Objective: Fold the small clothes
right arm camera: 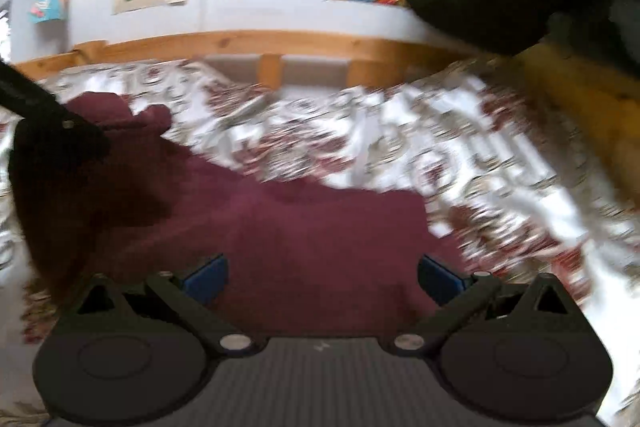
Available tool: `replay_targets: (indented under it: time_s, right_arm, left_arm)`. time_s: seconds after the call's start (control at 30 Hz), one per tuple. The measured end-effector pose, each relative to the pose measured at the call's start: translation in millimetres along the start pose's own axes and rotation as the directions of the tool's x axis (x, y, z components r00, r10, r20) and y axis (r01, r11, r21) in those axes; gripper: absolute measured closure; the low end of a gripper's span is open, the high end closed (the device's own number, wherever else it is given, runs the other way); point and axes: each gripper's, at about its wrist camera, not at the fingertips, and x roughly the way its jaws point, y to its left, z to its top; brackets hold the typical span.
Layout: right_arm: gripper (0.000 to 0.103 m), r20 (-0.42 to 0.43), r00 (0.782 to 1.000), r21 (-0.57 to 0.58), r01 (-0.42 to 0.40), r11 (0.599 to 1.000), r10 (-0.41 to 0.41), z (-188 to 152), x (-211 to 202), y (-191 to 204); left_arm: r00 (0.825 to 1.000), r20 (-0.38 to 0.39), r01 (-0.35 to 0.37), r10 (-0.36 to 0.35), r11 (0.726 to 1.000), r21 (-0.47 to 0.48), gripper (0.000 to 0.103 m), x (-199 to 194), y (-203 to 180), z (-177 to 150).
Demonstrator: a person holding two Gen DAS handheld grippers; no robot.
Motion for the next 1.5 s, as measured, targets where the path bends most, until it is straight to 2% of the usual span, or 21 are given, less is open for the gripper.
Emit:
replay_targets:
  time_s: [0.1,0.23,0.33,0.4,0.47,0.5,0.57,0.6,0.67,0.7,0.83,0.97,1.1,1.2,1.23,1.33,1.37,1.43,1.5]
  right_arm:
    - [0.0,0.003,0.997,0.007,0.071,0.997,-0.072,2,5,-22]
    - [0.0,-0.029,0.985,0.03,0.17,0.985,-0.169,-2,18,-51]
    - [0.0,-0.073,0.977,0.073,0.206,0.976,-0.201,-9,25,-71]
    - [0.0,-0.084,0.975,0.108,0.213,0.971,-0.205,-12,26,-80]
    - [0.0,-0.084,0.976,0.128,0.212,0.969,-0.203,-13,26,-84]
    - [0.0,-0.081,0.976,0.132,0.211,0.968,-0.202,-13,26,-84]
    - [0.0,-0.076,0.977,0.132,0.206,0.97,-0.197,-13,25,-82]
    - [0.0,-0.074,0.979,0.129,0.2,0.971,-0.192,-13,25,-81]
    - [0.0,-0.075,0.98,0.121,0.194,0.974,-0.186,-15,23,-76]
    - [0.0,-0.073,0.98,0.118,0.19,0.975,-0.182,-14,23,-74]
    - [0.0,-0.048,0.988,0.132,0.153,0.979,-0.148,-10,19,-67]
    - [0.0,0.024,0.998,0.198,0.053,0.979,-0.059,-3,8,-68]
    - [0.0,0.084,0.992,0.309,-0.12,0.944,0.098,3,2,-69]
    - [0.0,0.076,0.967,0.353,-0.254,0.9,0.243,6,6,-64]
    - [0.0,0.074,0.952,0.366,-0.303,0.88,0.297,6,7,-60]
    - [0.0,0.089,0.891,0.421,-0.438,0.794,0.445,5,13,-51]
    - [0.0,0.094,0.861,0.446,-0.485,0.752,0.499,7,18,-49]
    - [0.0,0.101,0.822,0.48,-0.533,0.696,0.56,12,30,-43]
    - [0.0,0.089,0.791,0.498,-0.561,0.661,0.605,20,47,-36]
  left_arm:
    - [0.998,-0.012,0.067,-0.066,0.998,0.015,0.085,7,-24,1]
    - [0.986,-0.078,0.15,-0.147,0.988,0.028,0.092,30,-49,-9]
    - [0.974,-0.12,0.193,-0.19,0.981,0.013,0.089,40,-57,-18]
    - [0.975,-0.104,0.199,-0.195,0.98,0.028,0.079,35,-61,-22]
    - [0.973,-0.082,0.219,-0.215,0.975,0.037,0.055,29,-63,-21]
    - [0.971,-0.063,0.234,-0.231,0.972,0.034,0.048,22,-62,-20]
    - [0.968,-0.007,0.25,-0.25,0.968,0.022,0.022,7,-60,-19]
    - [0.968,0.027,0.25,-0.251,0.968,0.018,0.017,-1,-58,-20]
    - [0.97,0.089,0.228,-0.228,0.974,0.011,0.005,-14,-55,-19]
    - [0.972,0.111,0.209,-0.208,0.978,0.005,0.002,-20,-53,-20]
    - [0.981,0.153,0.119,-0.115,0.993,-0.012,0.001,-32,-45,-31]
    - [0.998,0.061,0.023,-0.023,1.0,0.003,0.001,-22,-37,-52]
    - [0.999,-0.021,-0.035,0.035,0.999,0.038,0.001,-9,-28,-73]
    - [0.995,-0.065,-0.07,0.076,0.994,0.088,0.001,0,-27,-82]
    - [0.993,-0.074,-0.083,0.091,0.991,0.102,0.001,2,-27,-84]
    - [0.991,-0.073,-0.099,0.111,0.984,0.146,0.001,4,-29,-88]
    - [0.991,-0.065,-0.103,0.115,0.981,0.164,0.001,3,-31,-88]
    - [0.991,-0.047,-0.114,0.126,0.973,0.2,0.001,4,-36,-87]
    - [0.99,-0.028,-0.124,0.135,0.962,0.243,0.001,3,-41,-86]
